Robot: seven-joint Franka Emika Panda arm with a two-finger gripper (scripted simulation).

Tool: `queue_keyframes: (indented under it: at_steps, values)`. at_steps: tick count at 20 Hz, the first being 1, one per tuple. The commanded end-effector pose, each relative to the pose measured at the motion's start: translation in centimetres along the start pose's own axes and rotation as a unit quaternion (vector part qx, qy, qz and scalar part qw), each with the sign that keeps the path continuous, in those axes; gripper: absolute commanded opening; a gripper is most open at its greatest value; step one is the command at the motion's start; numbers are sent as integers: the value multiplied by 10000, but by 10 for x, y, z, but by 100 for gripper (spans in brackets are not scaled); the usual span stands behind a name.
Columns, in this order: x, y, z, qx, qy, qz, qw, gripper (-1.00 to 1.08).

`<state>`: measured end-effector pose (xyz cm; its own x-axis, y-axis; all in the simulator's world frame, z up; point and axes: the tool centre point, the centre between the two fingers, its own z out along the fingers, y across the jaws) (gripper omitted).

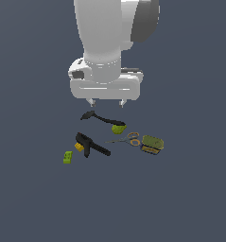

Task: Pick up a designated object from a clutter of objects.

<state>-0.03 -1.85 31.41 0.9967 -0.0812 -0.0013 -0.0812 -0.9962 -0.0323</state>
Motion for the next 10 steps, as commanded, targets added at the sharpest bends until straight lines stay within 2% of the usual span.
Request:
queue_keyframes:
  at_steps: [1,10]
  values:
    - [0,0,0,0,0,0,10000,100]
    - [-9,-20,16,-60,-240,-265,9993,100]
